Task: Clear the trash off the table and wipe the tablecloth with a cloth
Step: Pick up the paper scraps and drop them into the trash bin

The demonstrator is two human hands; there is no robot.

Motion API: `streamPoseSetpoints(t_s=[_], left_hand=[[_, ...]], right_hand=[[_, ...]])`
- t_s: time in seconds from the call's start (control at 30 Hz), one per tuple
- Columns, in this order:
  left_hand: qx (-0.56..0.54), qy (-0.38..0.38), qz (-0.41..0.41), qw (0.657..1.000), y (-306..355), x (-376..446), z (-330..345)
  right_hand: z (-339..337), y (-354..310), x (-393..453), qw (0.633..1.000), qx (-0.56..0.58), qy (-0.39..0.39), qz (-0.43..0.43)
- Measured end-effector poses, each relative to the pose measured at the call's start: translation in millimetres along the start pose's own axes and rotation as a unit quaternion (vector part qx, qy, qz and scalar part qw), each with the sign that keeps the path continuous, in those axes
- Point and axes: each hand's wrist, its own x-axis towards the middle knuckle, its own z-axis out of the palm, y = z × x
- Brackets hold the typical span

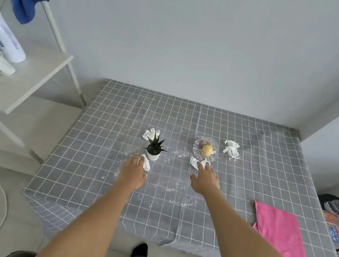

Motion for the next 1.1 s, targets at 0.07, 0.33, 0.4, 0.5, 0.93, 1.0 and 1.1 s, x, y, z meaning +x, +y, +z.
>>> streamPoseSetpoints(t_s=[0.07, 0.33, 0.4, 0.5, 0.93, 1.0, 1.1], left_hand=[[-0.012, 0.019, 0.011, 1.0, -3, 9, 3], [-0.067, 0.091, 0.063, 0.992, -19, 29, 37], [-0.072, 0.096, 0.075, 0.99, -21, 30, 43], [-0.084, 0.105, 0.088, 0.987, -21, 28, 45], [-0.073, 0.162, 0.103, 0.979, -13, 26, 47], [-0.071, 0.158, 0.108, 0.979, -12, 26, 48], [-0.091, 0.177, 0.106, 0.974, -8, 25, 47]], right_hand=[[2, -4, 13, 1.0, -0.006, 0.004, 0.015], [26, -16, 44, 0.997, 0.02, 0.047, 0.061], [31, -18, 44, 0.995, 0.029, 0.072, 0.068], [39, -16, 43, 0.991, 0.047, 0.105, 0.062], [48, 2, 51, 0.994, -0.02, 0.108, 0.024], [50, 5, 52, 0.994, -0.021, 0.103, 0.011], [50, 12, 52, 0.994, -0.006, 0.11, -0.012]])
